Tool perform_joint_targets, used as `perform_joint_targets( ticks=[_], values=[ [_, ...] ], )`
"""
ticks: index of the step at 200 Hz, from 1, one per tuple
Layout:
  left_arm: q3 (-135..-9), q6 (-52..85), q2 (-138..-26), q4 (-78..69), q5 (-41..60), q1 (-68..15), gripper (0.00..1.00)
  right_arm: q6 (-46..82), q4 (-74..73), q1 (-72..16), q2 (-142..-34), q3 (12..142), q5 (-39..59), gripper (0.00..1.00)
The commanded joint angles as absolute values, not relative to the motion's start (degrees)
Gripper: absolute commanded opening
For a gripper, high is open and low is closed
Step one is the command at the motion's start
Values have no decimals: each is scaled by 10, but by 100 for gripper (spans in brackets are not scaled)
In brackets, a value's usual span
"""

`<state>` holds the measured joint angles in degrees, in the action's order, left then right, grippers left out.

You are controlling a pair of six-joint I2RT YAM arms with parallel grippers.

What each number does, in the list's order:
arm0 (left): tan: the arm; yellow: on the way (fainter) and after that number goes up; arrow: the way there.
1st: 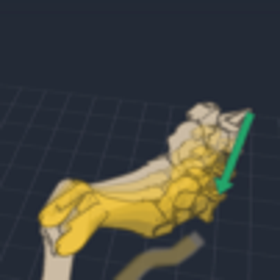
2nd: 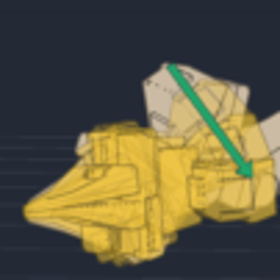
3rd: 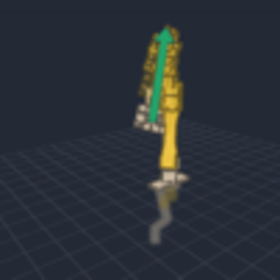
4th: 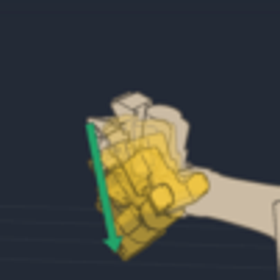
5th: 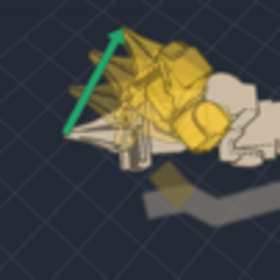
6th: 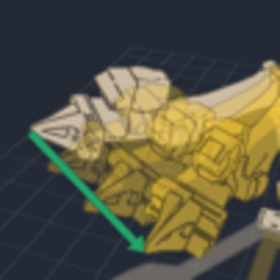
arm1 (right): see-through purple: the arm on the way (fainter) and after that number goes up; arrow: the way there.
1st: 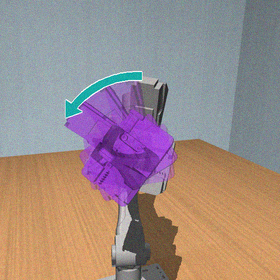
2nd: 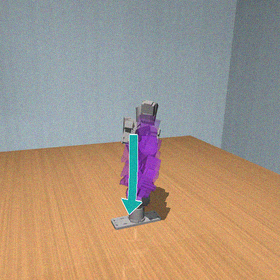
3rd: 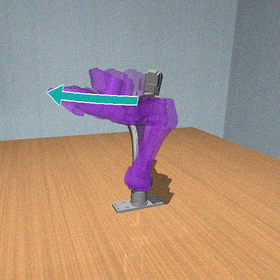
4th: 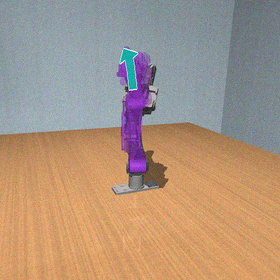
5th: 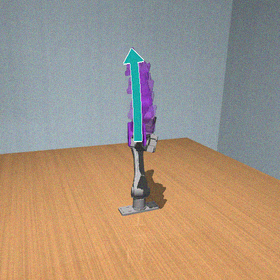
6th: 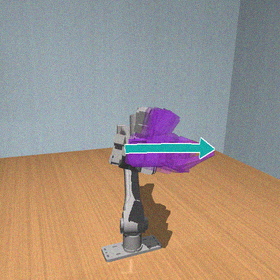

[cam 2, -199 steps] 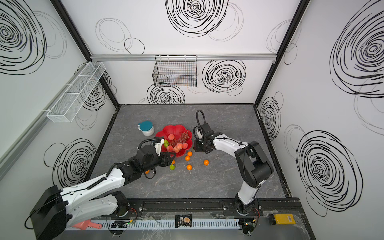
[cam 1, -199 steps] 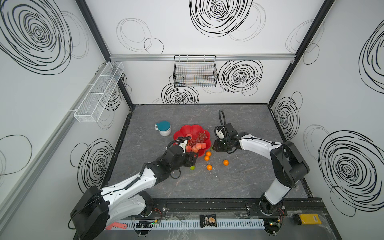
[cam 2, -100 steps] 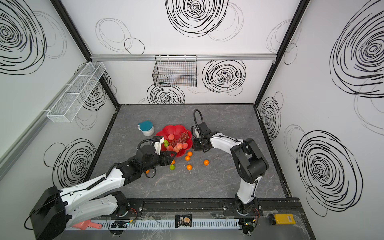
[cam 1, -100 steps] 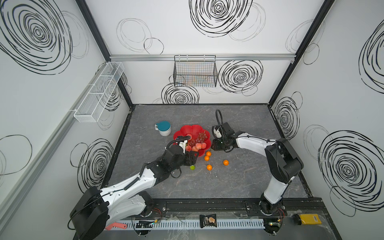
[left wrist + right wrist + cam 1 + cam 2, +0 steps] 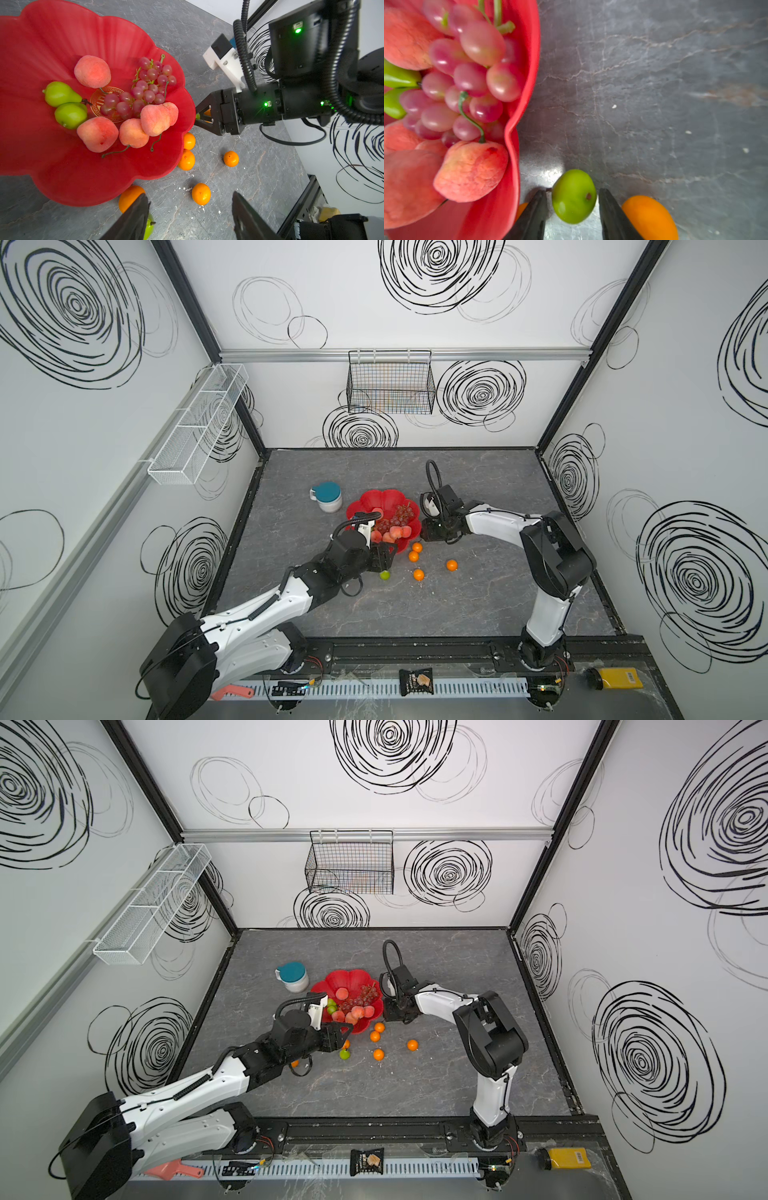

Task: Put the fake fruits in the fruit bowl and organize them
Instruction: 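Close the right gripper on the small green fruit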

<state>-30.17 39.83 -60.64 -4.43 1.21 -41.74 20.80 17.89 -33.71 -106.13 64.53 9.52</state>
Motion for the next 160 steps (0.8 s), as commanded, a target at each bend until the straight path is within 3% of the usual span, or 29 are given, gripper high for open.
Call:
perform_joint_targets(
  ticks=[1, 86, 160],
  values=[
    [-294, 404, -600, -67, 9, -417, 67, 203, 194, -342, -1076, 663, 94, 46],
    [-291, 405, -595, -61, 4, -412, 67, 206, 194, -343, -1080, 662, 89, 40],
    [-290, 400, -555, -22, -5, -369, 68, 223, 196, -343, -991, 619, 70, 37]
  ],
)
